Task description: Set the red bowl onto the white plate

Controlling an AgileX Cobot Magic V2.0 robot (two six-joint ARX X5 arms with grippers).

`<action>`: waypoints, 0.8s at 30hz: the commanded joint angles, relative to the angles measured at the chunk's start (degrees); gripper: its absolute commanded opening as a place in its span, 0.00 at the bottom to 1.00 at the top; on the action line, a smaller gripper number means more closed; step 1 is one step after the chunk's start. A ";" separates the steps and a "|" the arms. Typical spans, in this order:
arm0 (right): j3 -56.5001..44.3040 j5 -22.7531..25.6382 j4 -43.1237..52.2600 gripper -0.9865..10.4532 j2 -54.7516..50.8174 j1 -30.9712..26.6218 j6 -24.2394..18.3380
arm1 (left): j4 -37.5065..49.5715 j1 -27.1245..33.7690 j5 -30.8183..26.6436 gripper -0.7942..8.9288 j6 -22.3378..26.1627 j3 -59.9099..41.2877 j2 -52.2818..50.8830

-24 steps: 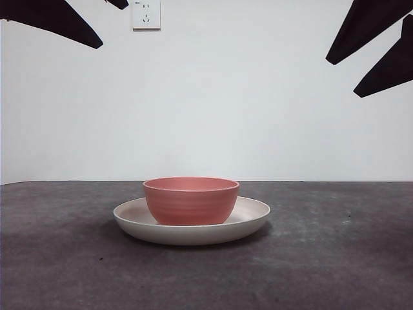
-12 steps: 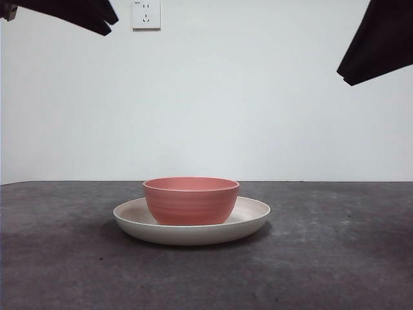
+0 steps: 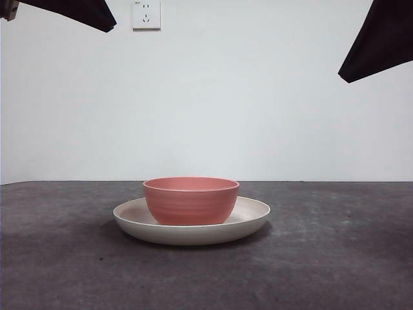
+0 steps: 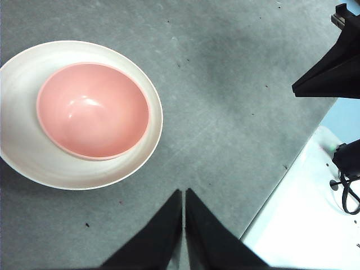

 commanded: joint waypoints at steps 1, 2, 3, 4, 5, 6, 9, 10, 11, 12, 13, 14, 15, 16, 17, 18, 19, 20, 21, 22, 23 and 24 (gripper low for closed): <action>0.31 0.02 0.55 0.09 0.24 0.33 -0.48 | 0.81 -0.26 0.31 0.09 0.46 0.44 0.26; 0.31 0.02 0.55 0.09 0.24 0.33 -0.46 | 0.81 -0.26 0.31 0.09 0.46 0.44 0.26; 0.31 0.02 0.55 0.09 0.24 0.33 -0.48 | 0.79 -0.26 0.31 0.09 0.46 0.44 0.26; 0.31 0.00 0.57 0.09 0.24 0.33 -0.48 | 0.81 -0.26 0.31 0.09 0.46 0.44 0.26; 0.31 0.02 0.55 0.09 0.24 0.33 -0.48 | 0.81 -0.26 0.31 0.09 0.46 0.44 0.26; 0.31 0.02 0.55 0.09 0.24 0.33 -0.46 | 0.81 -0.26 0.31 0.09 0.46 0.44 0.26; 0.31 0.02 0.55 0.09 0.24 0.33 -0.46 | 0.74 -0.24 0.31 0.09 0.50 0.44 -0.04; 0.31 0.02 0.55 0.09 0.24 0.33 -0.48 | 1.14 0.09 -0.07 0.09 0.50 0.44 -0.44; 0.31 0.02 0.55 0.09 0.24 0.33 -0.48 | 1.77 0.52 -0.20 0.09 0.83 0.44 -1.25; 0.31 0.02 0.55 0.09 0.24 0.33 -0.48 | 2.01 0.94 -0.20 0.09 0.85 0.44 -2.03; 0.31 0.00 0.55 0.09 0.24 0.33 -0.48 | 2.01 1.36 -0.17 0.09 0.92 0.44 -2.95; 0.31 0.02 0.55 0.09 0.24 0.33 -0.48 | 2.21 1.92 -0.20 0.09 1.60 0.44 -4.07; 0.31 0.00 0.55 0.09 0.24 0.33 -0.48 | 2.62 2.84 -0.22 0.09 3.13 0.42 -5.44; 0.31 0.02 0.55 0.09 0.24 0.33 -0.48 | 3.43 4.02 -0.35 0.09 4.74 0.31 -6.86; 0.31 0.02 0.55 0.09 0.24 0.33 -0.48 | 5.35 5.84 -0.52 0.09 6.01 -0.09 -8.70; 0.31 0.00 0.55 0.10 0.24 0.33 -0.48 | 7.15 7.63 -0.66 0.09 6.54 -0.48 -10.29; 0.31 0.00 0.55 0.09 0.24 0.33 -0.48 | 9.01 9.66 -0.85 0.09 6.80 -0.92 -11.91; 0.31 0.02 0.55 0.09 0.24 0.33 -0.48 | 11.41 12.46 -1.40 0.09 7.13 -1.64 -14.03; 0.31 0.00 0.55 0.09 0.24 0.33 -0.48 | 13.18 14.69 -1.99 0.09 7.45 -2.38 -15.76; 0.31 0.02 0.55 0.09 0.24 0.33 -0.46 | 15.04 16.87 -2.56 0.09 7.78 -3.30 -17.46; 0.31 0.02 0.55 0.09 0.24 0.33 -0.48 | 17.81 19.74 -3.87 0.09 8.07 -4.94 -19.82; 0.31 0.02 0.55 0.09 0.24 0.33 -0.48 | 19.61 21.75 -5.20 0.09 8.17 -6.27 -21.59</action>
